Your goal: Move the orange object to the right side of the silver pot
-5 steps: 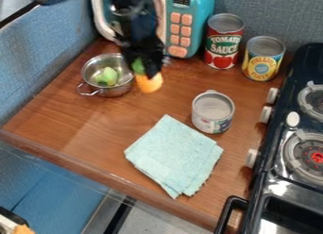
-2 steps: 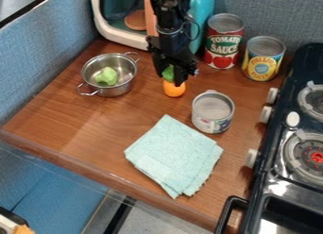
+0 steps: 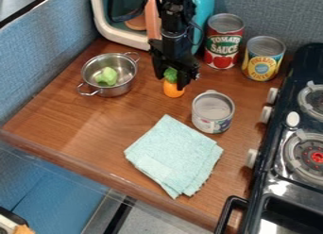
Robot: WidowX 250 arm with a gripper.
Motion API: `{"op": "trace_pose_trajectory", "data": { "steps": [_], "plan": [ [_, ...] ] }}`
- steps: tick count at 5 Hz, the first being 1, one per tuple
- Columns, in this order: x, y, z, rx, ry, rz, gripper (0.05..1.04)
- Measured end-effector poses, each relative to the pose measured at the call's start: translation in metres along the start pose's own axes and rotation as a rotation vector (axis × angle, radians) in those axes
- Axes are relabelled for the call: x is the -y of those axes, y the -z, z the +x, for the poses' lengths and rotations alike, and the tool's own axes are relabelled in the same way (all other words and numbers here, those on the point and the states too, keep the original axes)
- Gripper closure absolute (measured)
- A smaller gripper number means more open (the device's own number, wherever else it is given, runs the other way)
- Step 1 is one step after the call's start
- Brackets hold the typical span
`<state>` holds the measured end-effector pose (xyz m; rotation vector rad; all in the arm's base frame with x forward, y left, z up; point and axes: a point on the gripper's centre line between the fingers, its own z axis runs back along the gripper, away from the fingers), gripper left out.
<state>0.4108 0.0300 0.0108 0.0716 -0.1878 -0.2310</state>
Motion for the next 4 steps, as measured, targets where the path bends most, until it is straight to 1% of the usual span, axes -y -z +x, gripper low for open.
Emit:
{"op": "trace_pose_trajectory", "data": {
  "steps": [1,2,3,4],
  "plan": [
    [-0.001,-0.006,-0.003,-0.01,-0.023,-0.033,0.079],
    [-0.012,-0.04,-0.001,0.028,-0.058,-0.047,0.083],
    [-0.017,-0.063,-0.007,0.03,-0.071,-0.064,0.083],
    [-0.028,-0.084,-0.023,-0.008,-0.096,-0.069,0.083]
  ]
}}
